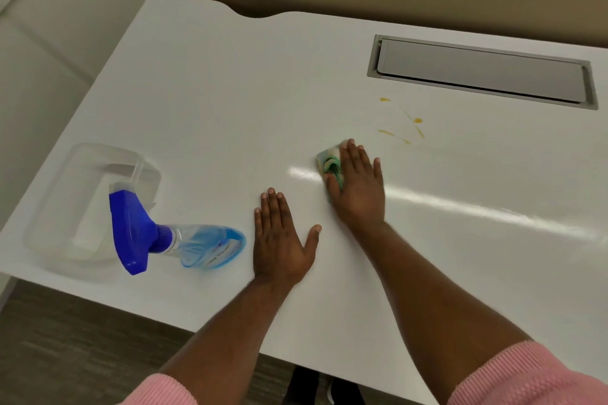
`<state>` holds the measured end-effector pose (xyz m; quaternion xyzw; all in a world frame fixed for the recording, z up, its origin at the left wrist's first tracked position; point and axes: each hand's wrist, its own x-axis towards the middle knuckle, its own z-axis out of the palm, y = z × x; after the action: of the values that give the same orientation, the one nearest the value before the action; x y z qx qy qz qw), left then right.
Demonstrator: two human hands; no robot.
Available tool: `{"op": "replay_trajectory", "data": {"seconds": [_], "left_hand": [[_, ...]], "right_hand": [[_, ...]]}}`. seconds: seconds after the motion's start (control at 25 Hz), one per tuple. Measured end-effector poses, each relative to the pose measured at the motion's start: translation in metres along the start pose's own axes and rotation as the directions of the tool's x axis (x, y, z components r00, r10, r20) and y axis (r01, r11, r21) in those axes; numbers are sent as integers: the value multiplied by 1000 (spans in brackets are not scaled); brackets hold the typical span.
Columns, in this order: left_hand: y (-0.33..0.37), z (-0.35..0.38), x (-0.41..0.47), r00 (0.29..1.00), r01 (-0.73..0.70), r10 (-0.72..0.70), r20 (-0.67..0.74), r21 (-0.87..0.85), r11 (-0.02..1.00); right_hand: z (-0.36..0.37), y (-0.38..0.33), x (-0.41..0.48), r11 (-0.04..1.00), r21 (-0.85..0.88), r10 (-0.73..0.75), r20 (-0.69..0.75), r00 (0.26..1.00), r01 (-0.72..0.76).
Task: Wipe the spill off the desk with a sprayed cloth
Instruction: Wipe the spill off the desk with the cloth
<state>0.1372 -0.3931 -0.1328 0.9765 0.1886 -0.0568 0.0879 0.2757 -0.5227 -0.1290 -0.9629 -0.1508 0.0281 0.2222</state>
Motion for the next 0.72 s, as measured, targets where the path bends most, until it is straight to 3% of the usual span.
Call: {"op": "replay_trajectory", "data": {"seconds": [0.24,0.44,0.72], "left_hand": [[-1,-1,-1,1000,-6,6,-24,-18,1000],[13,-14,27,995,-63,51,-84,-138,988],[47,-8,108,939,-345,342,-43,-85,935]], "right_hand": [[0,-6,-20,974,-68,-207,99,973,214],[-24,50,-8,985,-163,49,-20,999,-51],[-38,73,9,959,-128,232,-167,958,-254]]}}
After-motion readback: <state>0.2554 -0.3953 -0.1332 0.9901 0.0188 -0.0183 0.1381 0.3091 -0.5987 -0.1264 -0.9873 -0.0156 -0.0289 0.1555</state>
